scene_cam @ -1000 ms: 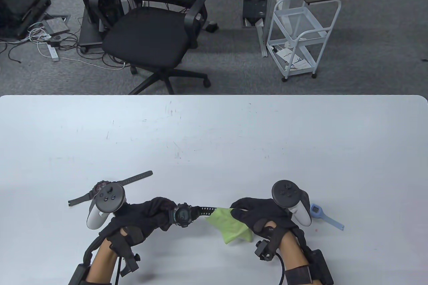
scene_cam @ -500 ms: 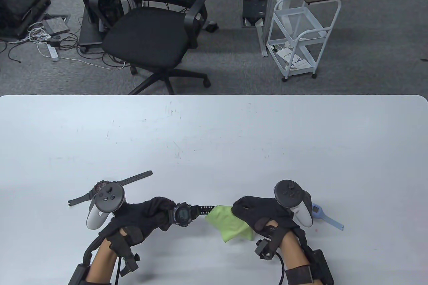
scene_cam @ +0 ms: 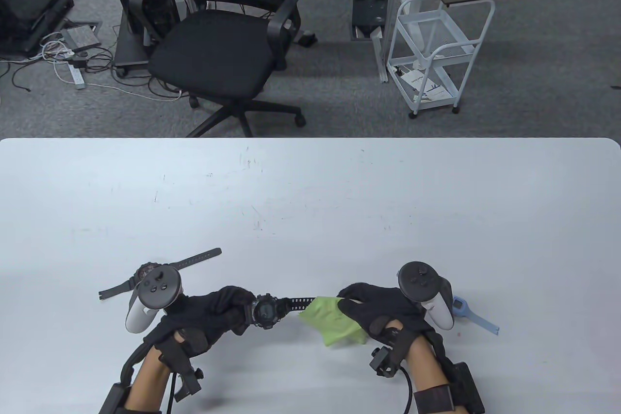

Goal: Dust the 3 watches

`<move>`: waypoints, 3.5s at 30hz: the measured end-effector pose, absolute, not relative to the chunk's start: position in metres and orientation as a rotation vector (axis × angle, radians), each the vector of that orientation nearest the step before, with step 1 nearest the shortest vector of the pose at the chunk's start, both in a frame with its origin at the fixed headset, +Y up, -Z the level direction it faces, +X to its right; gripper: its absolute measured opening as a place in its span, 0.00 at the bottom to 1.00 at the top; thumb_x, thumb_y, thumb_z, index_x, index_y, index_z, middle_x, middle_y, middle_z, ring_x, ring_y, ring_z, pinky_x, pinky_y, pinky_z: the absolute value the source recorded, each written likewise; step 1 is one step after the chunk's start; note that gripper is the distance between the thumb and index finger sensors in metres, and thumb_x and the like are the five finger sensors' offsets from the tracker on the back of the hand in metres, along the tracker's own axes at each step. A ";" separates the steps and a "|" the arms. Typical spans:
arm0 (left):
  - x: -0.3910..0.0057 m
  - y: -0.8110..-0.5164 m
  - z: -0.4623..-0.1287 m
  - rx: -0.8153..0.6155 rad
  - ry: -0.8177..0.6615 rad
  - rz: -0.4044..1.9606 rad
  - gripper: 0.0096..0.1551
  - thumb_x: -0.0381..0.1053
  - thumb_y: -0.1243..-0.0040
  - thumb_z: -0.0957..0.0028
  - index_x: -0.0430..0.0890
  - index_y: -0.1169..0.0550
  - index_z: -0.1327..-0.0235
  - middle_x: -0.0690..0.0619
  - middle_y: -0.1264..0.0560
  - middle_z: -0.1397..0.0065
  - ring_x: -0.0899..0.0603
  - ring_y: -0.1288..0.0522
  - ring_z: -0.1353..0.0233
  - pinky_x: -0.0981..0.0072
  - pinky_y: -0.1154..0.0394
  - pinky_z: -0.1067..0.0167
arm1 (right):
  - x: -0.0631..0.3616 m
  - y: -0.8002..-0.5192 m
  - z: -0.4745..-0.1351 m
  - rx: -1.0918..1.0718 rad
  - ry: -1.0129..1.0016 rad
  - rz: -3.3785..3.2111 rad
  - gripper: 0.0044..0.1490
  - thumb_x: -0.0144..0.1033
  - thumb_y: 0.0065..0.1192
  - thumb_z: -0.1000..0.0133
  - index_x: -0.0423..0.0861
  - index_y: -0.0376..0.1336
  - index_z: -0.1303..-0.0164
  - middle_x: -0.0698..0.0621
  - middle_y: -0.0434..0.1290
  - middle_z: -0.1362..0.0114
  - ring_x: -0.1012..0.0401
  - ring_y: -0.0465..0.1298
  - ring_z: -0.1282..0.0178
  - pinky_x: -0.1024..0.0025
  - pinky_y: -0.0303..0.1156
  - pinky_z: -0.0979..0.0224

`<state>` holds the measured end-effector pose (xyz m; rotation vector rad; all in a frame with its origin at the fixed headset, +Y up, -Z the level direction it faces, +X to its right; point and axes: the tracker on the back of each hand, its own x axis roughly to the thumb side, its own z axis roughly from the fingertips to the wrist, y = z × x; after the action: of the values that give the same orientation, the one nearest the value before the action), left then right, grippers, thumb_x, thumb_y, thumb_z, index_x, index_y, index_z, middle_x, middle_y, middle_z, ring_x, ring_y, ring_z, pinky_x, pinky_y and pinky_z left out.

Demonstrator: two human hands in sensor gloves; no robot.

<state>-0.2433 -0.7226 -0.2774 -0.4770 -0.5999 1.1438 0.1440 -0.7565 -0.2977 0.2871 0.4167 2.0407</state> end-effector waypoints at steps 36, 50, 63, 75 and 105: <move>-0.255 -0.714 -0.276 -0.319 -0.540 1.225 0.30 0.44 0.39 0.46 0.42 0.27 0.28 0.44 0.18 0.40 0.37 0.18 0.43 0.32 0.28 0.36 | 0.153 -0.715 -0.281 0.266 -0.055 2.218 0.27 0.50 0.74 0.47 0.45 0.79 0.47 0.50 0.85 0.50 0.54 0.85 0.50 0.40 0.73 0.39; -0.251 -0.713 -0.273 -0.235 -0.501 1.252 0.30 0.45 0.38 0.45 0.43 0.28 0.27 0.44 0.18 0.38 0.37 0.18 0.41 0.30 0.28 0.36 | 0.049 -0.734 -0.249 0.694 0.450 2.118 0.27 0.51 0.72 0.46 0.46 0.78 0.44 0.51 0.85 0.47 0.55 0.85 0.48 0.41 0.74 0.38; -0.245 -0.716 -0.273 -0.236 -0.505 1.257 0.30 0.45 0.38 0.45 0.43 0.28 0.27 0.44 0.18 0.38 0.36 0.18 0.41 0.30 0.28 0.36 | 0.027 -0.761 -0.253 0.750 0.481 2.527 0.27 0.50 0.71 0.46 0.46 0.77 0.44 0.51 0.85 0.48 0.56 0.84 0.50 0.43 0.74 0.39; -0.242 -0.715 -0.271 -0.233 -0.517 1.265 0.31 0.45 0.38 0.45 0.44 0.28 0.27 0.45 0.19 0.37 0.36 0.18 0.40 0.29 0.29 0.36 | 0.038 -0.750 -0.252 0.735 0.542 2.498 0.46 0.58 0.73 0.47 0.46 0.65 0.22 0.44 0.74 0.27 0.45 0.75 0.31 0.35 0.66 0.32; -0.165 -0.727 -0.240 -0.354 -0.706 1.215 0.31 0.46 0.35 0.45 0.47 0.27 0.26 0.48 0.17 0.34 0.36 0.17 0.39 0.28 0.29 0.36 | 0.107 -0.739 -0.275 0.224 0.118 1.438 0.31 0.53 0.72 0.46 0.46 0.74 0.40 0.51 0.83 0.44 0.58 0.85 0.51 0.52 0.79 0.48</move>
<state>-0.1651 -0.7269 -0.2398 -0.3544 -0.7063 1.2155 0.1074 -0.7392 -0.2749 0.2238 0.1178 1.4378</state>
